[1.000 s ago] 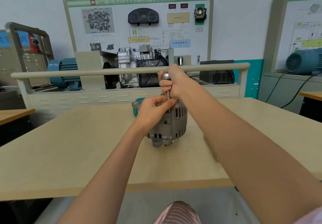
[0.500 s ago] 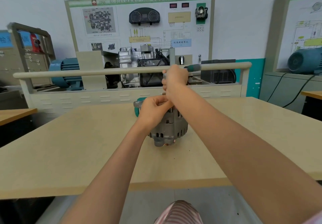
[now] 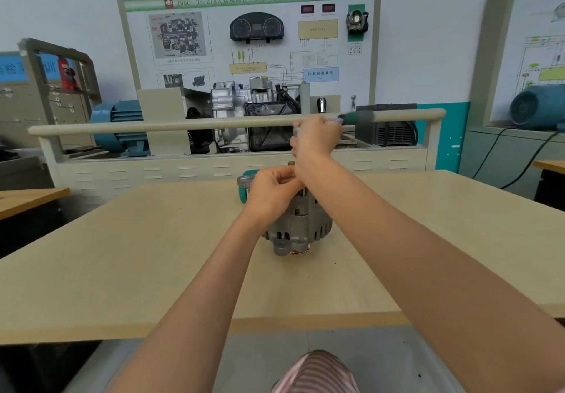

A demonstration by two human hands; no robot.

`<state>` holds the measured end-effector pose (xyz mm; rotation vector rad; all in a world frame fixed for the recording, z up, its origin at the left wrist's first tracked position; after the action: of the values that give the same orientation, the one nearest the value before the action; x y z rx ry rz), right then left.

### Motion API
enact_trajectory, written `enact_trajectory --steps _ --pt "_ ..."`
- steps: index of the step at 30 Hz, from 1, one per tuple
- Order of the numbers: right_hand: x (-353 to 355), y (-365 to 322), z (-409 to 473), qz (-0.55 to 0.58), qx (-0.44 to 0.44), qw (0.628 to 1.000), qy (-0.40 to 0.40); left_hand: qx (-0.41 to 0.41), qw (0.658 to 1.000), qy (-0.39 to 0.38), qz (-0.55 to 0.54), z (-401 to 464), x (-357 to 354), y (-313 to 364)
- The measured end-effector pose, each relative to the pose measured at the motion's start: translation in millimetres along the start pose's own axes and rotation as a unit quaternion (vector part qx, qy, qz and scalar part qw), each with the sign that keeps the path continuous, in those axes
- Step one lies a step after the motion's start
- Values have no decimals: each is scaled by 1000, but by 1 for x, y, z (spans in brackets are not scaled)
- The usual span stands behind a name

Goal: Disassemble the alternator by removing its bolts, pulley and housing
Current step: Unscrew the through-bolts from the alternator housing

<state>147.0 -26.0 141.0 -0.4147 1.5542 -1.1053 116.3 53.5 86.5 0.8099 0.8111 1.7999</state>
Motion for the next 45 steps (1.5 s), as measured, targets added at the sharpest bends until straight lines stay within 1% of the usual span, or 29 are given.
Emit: enact_trajectory --steps 1,2,4,5,6,7,8,10,12,13,14,15,16,18,19,20,22,24,26,29,32,33,35,38,39,40,42,44,45 --pt "-4 0 1 -39 -47 997 -51 1 1000 -3 -8 0 0 1" --pt "-9 0 2 -71 -103 985 -116 2 1000 -8 -14 0 -1 2" --pt "-12 -1 -1 -98 -193 946 -243 5 1000 -20 -15 0 -2 2" --pt "-12 -1 -3 -102 -216 929 -284 7 1000 -26 -12 0 -2 1" --pt "-12 -1 -5 -108 -225 919 -304 7 999 -32 -11 0 -2 1" --pt "-12 0 -4 -111 -224 921 -298 7 999 -38 -15 0 -1 0" --pt "-11 0 -4 -105 -218 931 -273 6 999 -42 -21 -1 -1 1" --pt "-9 1 -2 -74 -174 967 -168 -1 999 -42 -24 -1 0 1" --pt "1 -3 -4 -21 -76 997 -24 -8 999 -30 -14 -1 0 1" --pt "6 -4 -5 6 -18 999 40 -9 1000 -23 -6 -1 0 1" --pt "10 -5 -7 26 28 996 78 -11 1000 -17 3 -1 0 1" --pt "11 -5 -8 35 46 995 86 -12 1000 -13 8 -1 1 1" --pt "10 -6 -10 23 42 996 70 -13 1000 -10 6 -1 1 1" --pt "3 -6 -7 -58 11 998 30 -13 1000 -8 -9 -2 0 3" --pt "1 -7 -4 -113 4 993 28 -15 1000 -9 -12 -2 0 3" --pt "2 -10 0 -160 5 986 43 -19 1000 -10 -12 -3 0 3" --pt "10 -14 4 -253 51 961 97 -22 1000 -12 -8 -3 -1 2" --pt "14 -15 0 -326 124 929 123 -20 1000 -8 -1 -3 -1 1" --pt "11 -13 -4 -363 182 907 114 -17 1000 5 4 -2 0 0" --pt "2 -11 -8 -410 224 880 82 -15 1000 13 -6 -2 2 0" --pt "1 -13 -12 -443 276 850 68 -16 1000 18 -11 -2 3 -1" --pt "1 -15 -13 -448 308 836 71 -16 1000 20 -10 -3 3 -1" --pt "-1 -19 -14 -469 384 792 71 -16 1000 20 -7 -3 3 -1" --pt "-8 -24 -15 -507 479 717 12 -16 1000 16 -8 -4 2 1" --pt "-9 -24 -18 -498 508 703 -13 -16 1000 18 -5 -4 2 1" --pt "-9 -24 -22 -475 530 701 -37 -16 1000 22 -2 -4 2 1" --pt "-6 -23 -26 -417 550 720 -74 -18 999 27 4 -4 2 0" --pt "-7 -21 -23 -389 539 740 -109 -21 999 25 1 -4 2 1" --pt "-8 -20 -21 -375 519 756 -138 -21 1000 21 -2 -5 2 2"
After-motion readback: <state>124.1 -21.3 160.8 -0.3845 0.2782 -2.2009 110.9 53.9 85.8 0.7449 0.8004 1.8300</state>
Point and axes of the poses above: each hand's wrist, its own z-axis towards the middle knuckle, its own x-axis out of the back of the hand, y = z × x, the point moved 5 cm from there along z, towards the middle knuckle, and after that the axes turned 10 degrees about y, right-handed, at the moved point
